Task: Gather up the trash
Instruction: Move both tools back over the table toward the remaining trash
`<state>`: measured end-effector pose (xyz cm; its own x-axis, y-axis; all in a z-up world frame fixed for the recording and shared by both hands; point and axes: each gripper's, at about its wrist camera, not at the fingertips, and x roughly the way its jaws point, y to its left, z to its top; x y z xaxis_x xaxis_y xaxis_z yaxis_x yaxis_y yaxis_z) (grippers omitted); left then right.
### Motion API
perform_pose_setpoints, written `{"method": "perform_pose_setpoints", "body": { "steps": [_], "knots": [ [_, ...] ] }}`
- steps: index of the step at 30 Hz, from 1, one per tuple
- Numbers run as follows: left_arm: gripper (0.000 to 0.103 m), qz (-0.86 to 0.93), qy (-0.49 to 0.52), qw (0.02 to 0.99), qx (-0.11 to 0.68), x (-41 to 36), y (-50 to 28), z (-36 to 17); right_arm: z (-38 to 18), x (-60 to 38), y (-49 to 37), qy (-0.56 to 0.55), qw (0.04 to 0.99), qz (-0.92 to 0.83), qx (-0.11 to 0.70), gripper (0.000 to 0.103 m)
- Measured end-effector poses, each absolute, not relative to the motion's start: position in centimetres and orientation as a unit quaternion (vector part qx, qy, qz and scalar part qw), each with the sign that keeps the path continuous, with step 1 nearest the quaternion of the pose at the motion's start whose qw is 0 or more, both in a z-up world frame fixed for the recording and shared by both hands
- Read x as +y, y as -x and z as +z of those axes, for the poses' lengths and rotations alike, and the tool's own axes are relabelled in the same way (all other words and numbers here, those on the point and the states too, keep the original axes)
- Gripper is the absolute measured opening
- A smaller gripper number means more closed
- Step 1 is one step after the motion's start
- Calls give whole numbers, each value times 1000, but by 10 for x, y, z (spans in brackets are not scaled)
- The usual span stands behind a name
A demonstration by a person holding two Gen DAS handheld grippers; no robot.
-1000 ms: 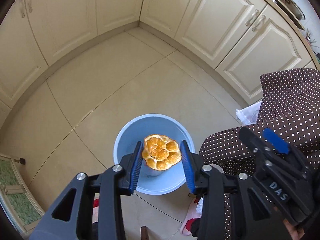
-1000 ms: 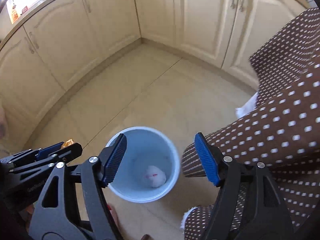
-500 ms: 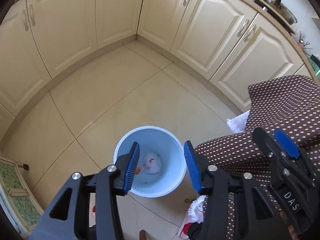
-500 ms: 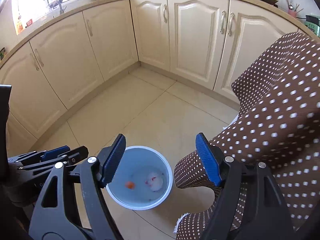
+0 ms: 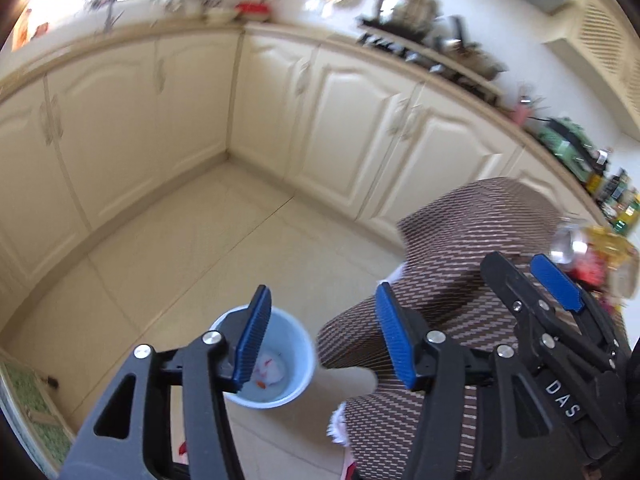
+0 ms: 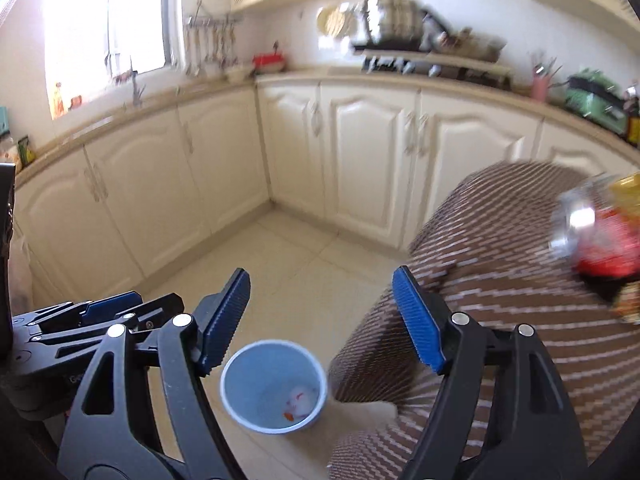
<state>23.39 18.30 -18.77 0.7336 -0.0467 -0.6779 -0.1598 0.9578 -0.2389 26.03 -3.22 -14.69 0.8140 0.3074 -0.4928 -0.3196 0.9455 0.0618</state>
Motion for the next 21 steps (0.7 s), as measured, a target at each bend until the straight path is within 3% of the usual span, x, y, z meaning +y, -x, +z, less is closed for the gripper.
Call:
{"method": "perform_pose_setpoints", "body": {
  "steps": [8,21],
  "knots": [
    [59,-52,90,938,331,78,-227,-139,-106,-150,-214,-17,976,62,207,76],
    [61,-163,27,933,319,-74,-251,-109,-102,-327,-196,-113,969,-87,201,77]
  ]
}}
